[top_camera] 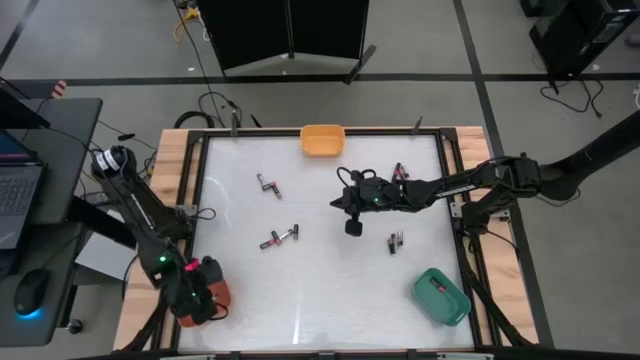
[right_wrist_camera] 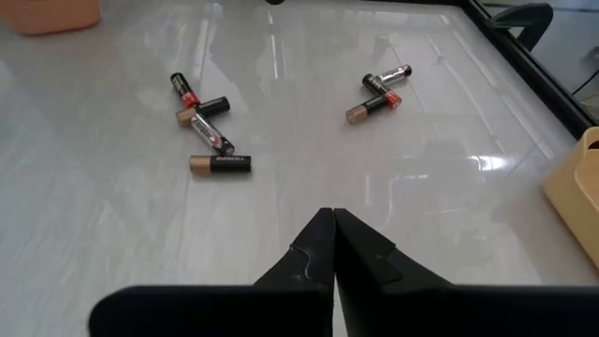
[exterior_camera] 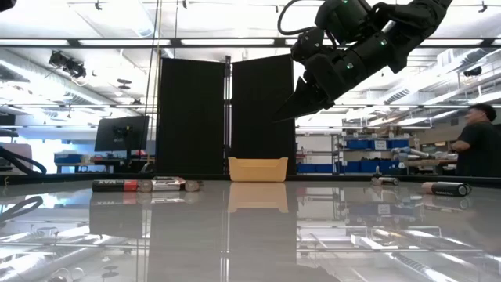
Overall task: Sort batteries
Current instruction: Put the silver battery into the orange bin, then put the black-brown battery into the yellow bin
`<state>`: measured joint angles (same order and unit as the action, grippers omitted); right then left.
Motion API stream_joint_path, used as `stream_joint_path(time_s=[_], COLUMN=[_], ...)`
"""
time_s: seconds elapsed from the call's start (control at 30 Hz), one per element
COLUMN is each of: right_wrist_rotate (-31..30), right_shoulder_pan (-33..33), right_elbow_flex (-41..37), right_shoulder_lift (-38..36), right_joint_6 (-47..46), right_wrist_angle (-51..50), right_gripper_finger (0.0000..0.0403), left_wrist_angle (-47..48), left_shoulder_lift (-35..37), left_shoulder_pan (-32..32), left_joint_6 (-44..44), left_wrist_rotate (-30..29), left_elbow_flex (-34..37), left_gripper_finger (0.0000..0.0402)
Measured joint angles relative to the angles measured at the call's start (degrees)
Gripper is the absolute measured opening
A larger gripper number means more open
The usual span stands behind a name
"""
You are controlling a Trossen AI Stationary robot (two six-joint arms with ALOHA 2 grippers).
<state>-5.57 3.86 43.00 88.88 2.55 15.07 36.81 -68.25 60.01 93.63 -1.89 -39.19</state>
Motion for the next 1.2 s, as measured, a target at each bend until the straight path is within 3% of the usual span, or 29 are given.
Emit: stream_joint_path(time_s=[0.23,0.8,0.97,1.2], right_wrist_rotate=[-2.6,-2.7,-2.7,-2.7], right_shoulder_pan=[0.0,0.0,0.0,0.0], right_elbow_flex=[0.0,0.0,0.0,0.0], right_shoulder_lift=[0.0,0.0,0.0,0.0], right_joint_6=[0.0,0.0,0.0,0.0], right_wrist_angle=[-0.1,-0.1,-0.1,-0.1], right_gripper_finger=[0.0019,0.0018,0.001,0.0048], left_wrist_angle=[-4.4,-6.8,-6.7,2.5], left_shoulder_lift=[0.0,0.0,0.0,0.0], left_shoulder_pan=[0.0,-1.5,-2.3,-2.3], left_joint_6=[4.6,6.2,5.7,4.0], left_wrist_rotate=[0.0,0.7,1.1,1.1], left_elbow_flex=[5.5,9.3,8.1,2.2], left_gripper_finger=[0.005,0.0065,0.0078,0.0106])
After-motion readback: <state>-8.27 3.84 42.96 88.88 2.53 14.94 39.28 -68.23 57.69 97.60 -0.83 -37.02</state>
